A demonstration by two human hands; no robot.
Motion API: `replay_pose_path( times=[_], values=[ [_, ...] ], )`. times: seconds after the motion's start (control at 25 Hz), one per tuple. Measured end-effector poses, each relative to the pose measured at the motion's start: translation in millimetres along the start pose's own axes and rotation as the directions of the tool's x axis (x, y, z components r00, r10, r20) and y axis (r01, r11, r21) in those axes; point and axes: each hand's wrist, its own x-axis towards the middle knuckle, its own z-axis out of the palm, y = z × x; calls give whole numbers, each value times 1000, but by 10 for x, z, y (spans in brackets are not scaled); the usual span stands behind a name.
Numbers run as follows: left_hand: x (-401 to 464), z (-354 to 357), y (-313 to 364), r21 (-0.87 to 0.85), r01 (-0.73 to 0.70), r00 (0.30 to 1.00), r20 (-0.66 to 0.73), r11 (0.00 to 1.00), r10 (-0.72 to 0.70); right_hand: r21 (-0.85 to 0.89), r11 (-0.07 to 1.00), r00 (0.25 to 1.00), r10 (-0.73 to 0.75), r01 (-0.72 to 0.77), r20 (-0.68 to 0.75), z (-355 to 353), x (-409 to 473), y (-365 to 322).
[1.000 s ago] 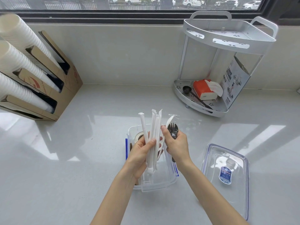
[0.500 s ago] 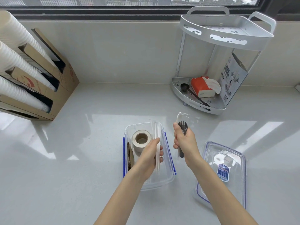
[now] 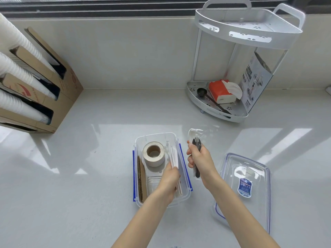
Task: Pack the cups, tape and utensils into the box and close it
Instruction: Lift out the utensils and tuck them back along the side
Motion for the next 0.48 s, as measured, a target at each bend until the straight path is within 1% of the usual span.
replay_pose_path(
  times=[0.16, 0.36, 0.48],
  values=[
    [31, -1, -41, -9, 31, 998, 47, 999, -31, -24, 999, 1000, 22, -22, 11, 1, -29, 18],
    [18, -76, -22, -12, 49, 999, 17, 999, -49, -43, 999, 1000, 16, -16, 4, -23, -38, 4],
    [34, -100, 23, 20, 54, 999, -4, 998, -54, -50, 999, 1000, 16, -15, 8, -12, -50, 7]
  ],
)
